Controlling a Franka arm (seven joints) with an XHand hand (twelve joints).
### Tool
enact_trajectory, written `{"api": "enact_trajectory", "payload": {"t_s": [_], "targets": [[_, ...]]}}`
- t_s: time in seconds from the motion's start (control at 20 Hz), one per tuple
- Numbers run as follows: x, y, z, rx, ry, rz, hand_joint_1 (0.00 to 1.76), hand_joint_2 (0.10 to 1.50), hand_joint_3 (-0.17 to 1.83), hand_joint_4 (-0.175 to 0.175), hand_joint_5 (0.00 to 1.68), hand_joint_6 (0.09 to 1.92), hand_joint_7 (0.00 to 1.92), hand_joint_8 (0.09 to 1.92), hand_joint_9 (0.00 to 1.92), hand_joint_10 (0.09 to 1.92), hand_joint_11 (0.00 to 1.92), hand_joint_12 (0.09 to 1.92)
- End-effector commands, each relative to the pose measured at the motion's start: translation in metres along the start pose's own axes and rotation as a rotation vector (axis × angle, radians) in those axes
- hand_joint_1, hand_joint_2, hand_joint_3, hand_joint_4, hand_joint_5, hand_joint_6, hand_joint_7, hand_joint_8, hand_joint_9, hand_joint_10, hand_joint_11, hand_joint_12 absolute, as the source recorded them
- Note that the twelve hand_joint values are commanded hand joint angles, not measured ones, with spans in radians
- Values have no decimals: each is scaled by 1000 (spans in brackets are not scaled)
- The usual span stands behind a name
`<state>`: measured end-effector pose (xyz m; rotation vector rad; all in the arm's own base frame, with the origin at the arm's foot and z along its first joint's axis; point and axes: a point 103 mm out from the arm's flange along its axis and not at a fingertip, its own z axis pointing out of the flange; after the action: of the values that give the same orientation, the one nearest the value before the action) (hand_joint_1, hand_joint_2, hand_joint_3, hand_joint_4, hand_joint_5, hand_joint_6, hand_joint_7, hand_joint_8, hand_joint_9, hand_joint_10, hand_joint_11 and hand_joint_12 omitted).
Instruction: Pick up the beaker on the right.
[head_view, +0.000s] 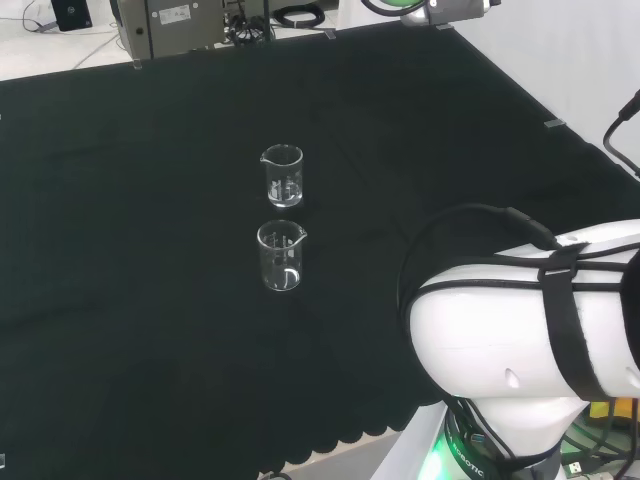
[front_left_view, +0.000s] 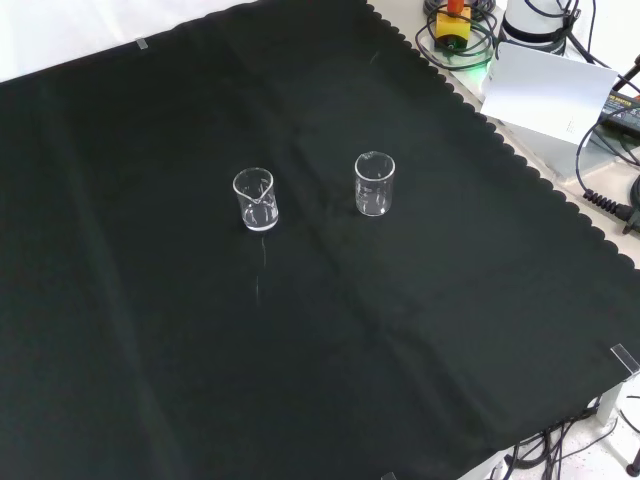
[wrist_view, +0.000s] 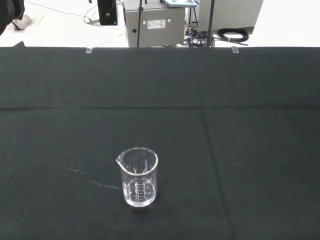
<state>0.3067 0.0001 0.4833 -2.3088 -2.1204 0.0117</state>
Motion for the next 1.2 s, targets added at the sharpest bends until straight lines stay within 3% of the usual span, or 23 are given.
{"api": "enact_trajectory", "payload": {"t_s": [0.05,0.25,0.5,0.95,1.2], "targets": [[-4,0,0,-6,-3,0,26,1194,552,-9,213,246,28,500,144,620,20,1277],[1,1,1,-3,-6,-1,0,1275,409,-9,270,99,28,486,143,608,0,1317],[-21,7,7,13,2,5,0,1282,395,-10,276,87,30,486,143,607,0,1318],[-40,23,40,46,24,59,0,1284,364,-12,304,87,92,507,195,628,0,1351],[-56,41,72,53,80,61,63,1267,337,-18,329,87,126,524,224,640,0,1375]]}}
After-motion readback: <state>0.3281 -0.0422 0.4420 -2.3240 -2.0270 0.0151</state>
